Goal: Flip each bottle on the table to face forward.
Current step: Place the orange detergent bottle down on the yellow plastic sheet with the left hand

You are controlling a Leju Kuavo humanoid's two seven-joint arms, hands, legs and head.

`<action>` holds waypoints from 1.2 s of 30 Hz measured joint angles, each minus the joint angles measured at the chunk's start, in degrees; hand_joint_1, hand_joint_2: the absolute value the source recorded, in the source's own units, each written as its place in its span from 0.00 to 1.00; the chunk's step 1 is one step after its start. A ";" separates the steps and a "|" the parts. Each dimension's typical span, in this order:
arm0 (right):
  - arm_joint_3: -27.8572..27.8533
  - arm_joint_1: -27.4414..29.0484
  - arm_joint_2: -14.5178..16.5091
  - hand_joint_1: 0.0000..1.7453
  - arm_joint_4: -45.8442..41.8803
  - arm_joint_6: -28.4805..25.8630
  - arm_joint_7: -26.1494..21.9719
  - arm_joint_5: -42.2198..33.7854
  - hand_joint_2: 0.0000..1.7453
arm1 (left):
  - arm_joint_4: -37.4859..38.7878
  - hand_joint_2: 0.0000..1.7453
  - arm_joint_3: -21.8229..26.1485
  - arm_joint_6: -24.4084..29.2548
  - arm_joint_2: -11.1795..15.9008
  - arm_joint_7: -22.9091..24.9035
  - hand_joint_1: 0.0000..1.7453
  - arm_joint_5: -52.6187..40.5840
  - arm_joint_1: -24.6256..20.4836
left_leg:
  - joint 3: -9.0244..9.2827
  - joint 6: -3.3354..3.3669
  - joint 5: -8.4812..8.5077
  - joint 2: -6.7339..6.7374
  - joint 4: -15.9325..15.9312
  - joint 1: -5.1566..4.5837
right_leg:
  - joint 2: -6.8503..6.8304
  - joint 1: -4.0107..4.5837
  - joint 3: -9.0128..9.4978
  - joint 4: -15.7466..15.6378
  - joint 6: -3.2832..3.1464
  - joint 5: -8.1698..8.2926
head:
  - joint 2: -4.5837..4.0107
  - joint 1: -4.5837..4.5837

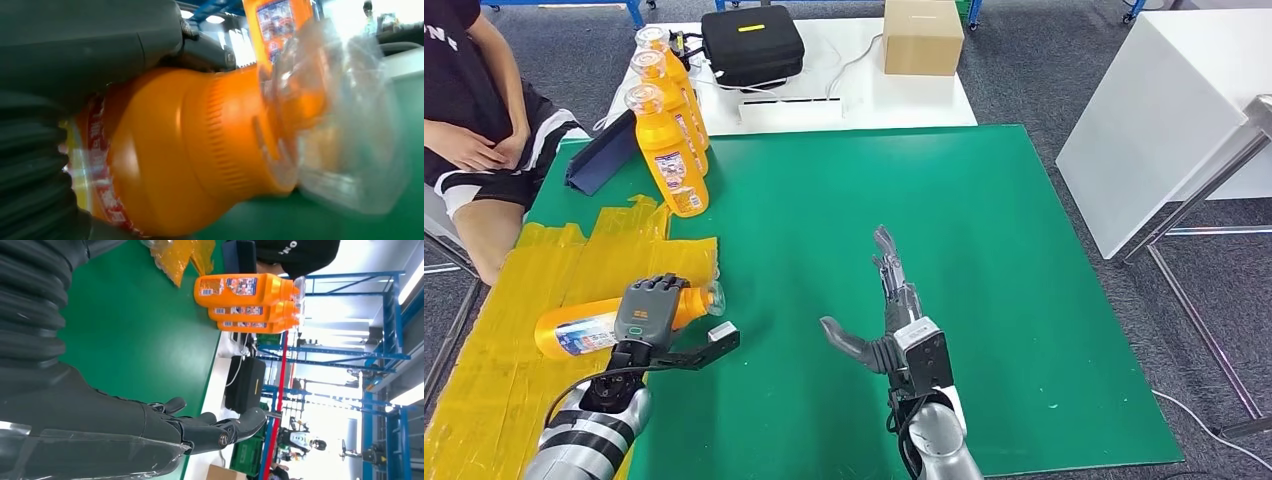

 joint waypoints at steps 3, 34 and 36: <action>0.00 0.00 -0.01 0.00 0.00 -0.13 0.07 -0.21 1.00 | 4.70 1.00 -0.59 1.80 0.04 1.29 0.00 -0.02 -1.97 | 0.14 0.00 0.00 -0.04 -0.02 0.00 | -0.02 0.01 0.15 0.00 -0.01 -0.01 | 0.00 -0.01; 0.04 2.12 -0.34 0.00 0.02 -3.48 0.58 0.02 1.00 | -22.37 1.00 11.32 7.54 -7.79 -20.39 0.00 8.78 11.31 | 0.03 -0.07 0.02 0.09 0.00 0.01 | 0.06 0.01 -0.02 0.00 -0.02 0.01 | 0.00 -0.01; 0.04 2.19 -0.34 0.00 0.01 -3.50 0.57 0.03 1.00 | -23.91 1.00 11.80 7.52 -8.19 -20.48 0.00 8.85 11.74 | 0.03 -0.07 0.03 0.07 -0.01 0.04 | 0.06 0.02 -0.02 0.00 -0.02 0.01 | 0.00 -0.01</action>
